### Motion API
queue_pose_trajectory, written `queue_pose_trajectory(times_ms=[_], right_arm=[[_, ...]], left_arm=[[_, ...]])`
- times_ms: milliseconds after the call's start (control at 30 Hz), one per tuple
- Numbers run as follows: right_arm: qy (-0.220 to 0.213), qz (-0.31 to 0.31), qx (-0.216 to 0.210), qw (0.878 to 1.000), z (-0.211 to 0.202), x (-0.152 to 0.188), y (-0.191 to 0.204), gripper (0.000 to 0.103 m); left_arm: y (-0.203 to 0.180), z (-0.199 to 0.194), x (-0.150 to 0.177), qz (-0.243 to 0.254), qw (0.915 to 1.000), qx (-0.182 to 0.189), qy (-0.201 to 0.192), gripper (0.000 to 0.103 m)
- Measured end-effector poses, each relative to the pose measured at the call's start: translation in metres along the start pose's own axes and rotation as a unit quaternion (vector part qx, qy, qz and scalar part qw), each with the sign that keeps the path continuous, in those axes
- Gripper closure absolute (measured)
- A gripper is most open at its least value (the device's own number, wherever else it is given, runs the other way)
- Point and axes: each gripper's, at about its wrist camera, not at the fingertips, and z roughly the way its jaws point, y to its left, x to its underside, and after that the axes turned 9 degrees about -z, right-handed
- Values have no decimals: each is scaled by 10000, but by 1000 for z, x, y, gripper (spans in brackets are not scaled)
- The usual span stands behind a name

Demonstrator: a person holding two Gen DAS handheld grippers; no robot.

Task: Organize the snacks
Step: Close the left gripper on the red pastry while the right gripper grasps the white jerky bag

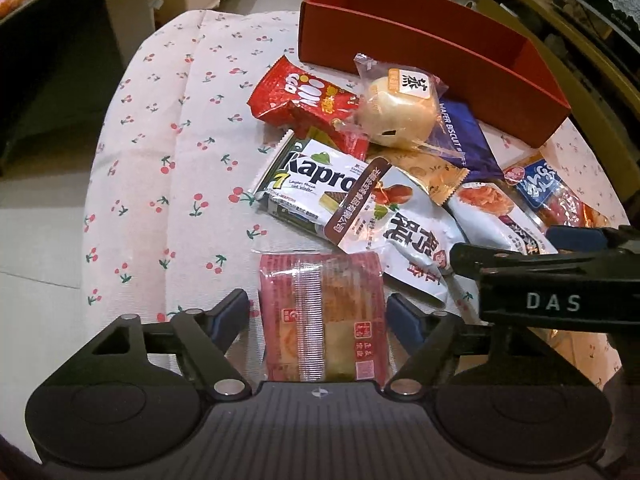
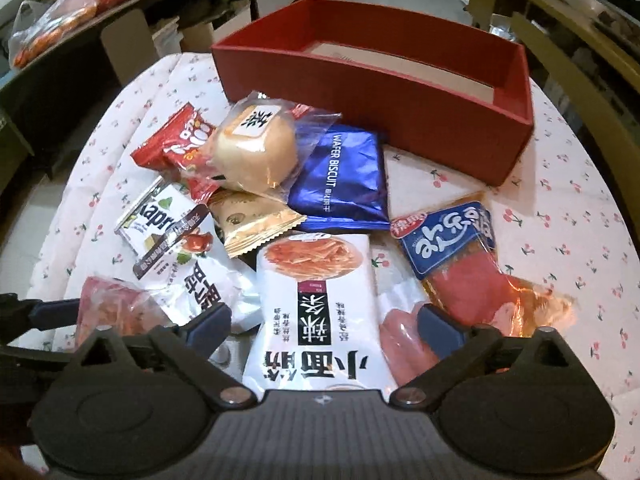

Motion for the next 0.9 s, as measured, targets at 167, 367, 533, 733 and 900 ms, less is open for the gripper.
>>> queue_pose_trajectory(times_ms=[167, 367, 533, 733, 900], right_arm=[[136, -201, 26, 9997, 3, -2, 3, 0], [76, -483, 460, 9977, -12, 5, 5, 32], [-110, -426, 333, 9985, -28, 10, 2, 42], [-368, -291, 221, 9987, -49, 15, -1, 43], [-390, -282, 68, 9988, -53, 24, -2, 44]], left_arm=[[0, 0, 3, 149, 9999, -74, -4, 17], [7, -1, 0, -7, 10000, 68, 59, 17], [12, -3, -3, -214, 9995, 228, 62, 21], [-3, 0, 2, 363, 9988, -251, -208, 37], [2, -4, 3, 243, 9993, -229, -154, 42]])
